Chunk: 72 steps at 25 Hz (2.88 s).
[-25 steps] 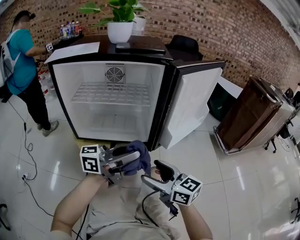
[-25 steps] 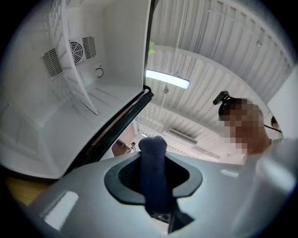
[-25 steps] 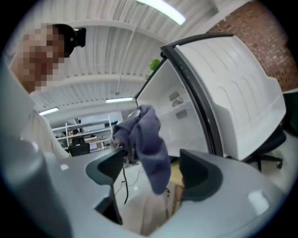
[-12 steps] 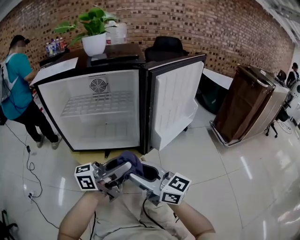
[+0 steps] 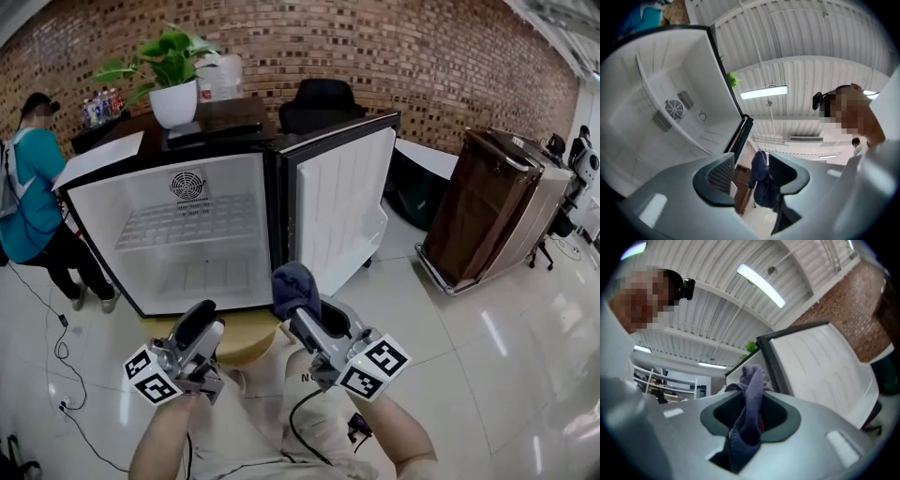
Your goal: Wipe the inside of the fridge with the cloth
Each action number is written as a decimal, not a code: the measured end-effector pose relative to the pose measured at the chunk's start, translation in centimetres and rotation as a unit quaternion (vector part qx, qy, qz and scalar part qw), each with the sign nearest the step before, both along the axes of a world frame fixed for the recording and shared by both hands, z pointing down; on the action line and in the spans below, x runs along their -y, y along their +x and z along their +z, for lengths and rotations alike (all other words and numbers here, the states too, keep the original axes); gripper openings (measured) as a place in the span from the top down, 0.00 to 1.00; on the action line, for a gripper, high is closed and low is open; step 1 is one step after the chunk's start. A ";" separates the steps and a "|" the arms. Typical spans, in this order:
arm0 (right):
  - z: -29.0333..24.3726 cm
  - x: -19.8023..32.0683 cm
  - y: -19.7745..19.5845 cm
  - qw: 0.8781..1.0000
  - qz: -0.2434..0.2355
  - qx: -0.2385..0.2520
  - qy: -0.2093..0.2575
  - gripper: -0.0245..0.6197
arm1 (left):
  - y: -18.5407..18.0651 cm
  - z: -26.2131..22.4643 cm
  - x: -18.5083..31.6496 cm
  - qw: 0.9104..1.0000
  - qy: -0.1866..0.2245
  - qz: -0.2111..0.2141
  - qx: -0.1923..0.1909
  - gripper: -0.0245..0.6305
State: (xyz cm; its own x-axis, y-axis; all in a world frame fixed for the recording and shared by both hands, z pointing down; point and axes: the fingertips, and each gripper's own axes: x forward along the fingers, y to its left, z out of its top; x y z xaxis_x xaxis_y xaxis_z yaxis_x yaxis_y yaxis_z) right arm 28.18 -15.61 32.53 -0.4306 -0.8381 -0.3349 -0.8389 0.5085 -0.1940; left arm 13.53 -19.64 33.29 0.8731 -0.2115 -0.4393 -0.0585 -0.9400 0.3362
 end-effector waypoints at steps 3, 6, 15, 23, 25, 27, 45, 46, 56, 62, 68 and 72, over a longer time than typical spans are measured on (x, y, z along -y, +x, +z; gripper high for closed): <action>-5.0 1.6 4.8 0.995 0.075 -0.048 0.048 0.79 | -2.3 -0.5 1.0 0.997 0.022 -0.071 0.028 0.85; -9.6 3.2 7.4 0.988 0.104 -0.085 0.081 0.79 | -3.6 -1.0 0.5 0.992 0.040 -0.110 0.050 0.96; -13.1 9.9 11.8 0.989 0.107 -0.094 0.051 0.78 | -5.3 -1.9 -1.9 0.992 0.072 -0.094 0.039 0.96; -12.5 16.0 19.3 0.990 0.115 -0.077 -0.001 0.78 | -5.5 -0.3 -1.5 0.986 0.075 -0.116 0.088 0.96; -12.5 17.9 22.3 0.990 0.126 -0.058 -0.022 0.78 | -5.5 0.4 -0.9 0.987 0.061 -0.117 0.095 0.96; -12.4 19.4 25.1 0.991 0.129 -0.021 -0.040 0.78 | -5.7 1.2 -0.3 0.987 0.043 -0.121 0.099 0.96; -9.3 9.7 9.3 0.985 -0.043 -0.165 0.035 0.78 | -4.8 2.7 1.6 0.977 0.023 -0.155 0.147 0.96; -8.9 10.4 9.2 0.983 -0.042 -0.173 0.032 0.78 | -4.5 2.8 1.4 0.977 0.022 -0.153 0.147 0.96; -8.0 19.9 23.7 0.993 0.066 -0.091 -0.017 0.78 | -5.5 3.1 0.0 0.976 0.015 -0.156 0.151 0.96; -5.4 23.8 33.0 0.988 0.135 -0.023 -0.073 0.79 | -5.7 3.9 0.5 0.975 0.006 -0.160 0.153 0.96; -7.8 16.7 27.3 0.996 0.090 -0.015 -0.013 0.79 | -6.2 3.9 0.9 0.974 0.004 -0.165 0.157 0.96; -8.0 7.9 15.3 0.994 -0.035 -0.077 0.064 0.79 | -6.0 4.1 0.9 0.973 0.000 -0.165 0.159 0.96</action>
State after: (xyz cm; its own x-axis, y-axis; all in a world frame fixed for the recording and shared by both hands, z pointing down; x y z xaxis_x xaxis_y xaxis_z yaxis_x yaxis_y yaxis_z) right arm 43.52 -23.47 24.49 -0.5407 -0.7589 -0.3628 -0.8155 0.5787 0.0050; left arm 7.48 -20.57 37.38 0.8491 -0.5042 -0.1574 -0.4590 -0.8518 0.2525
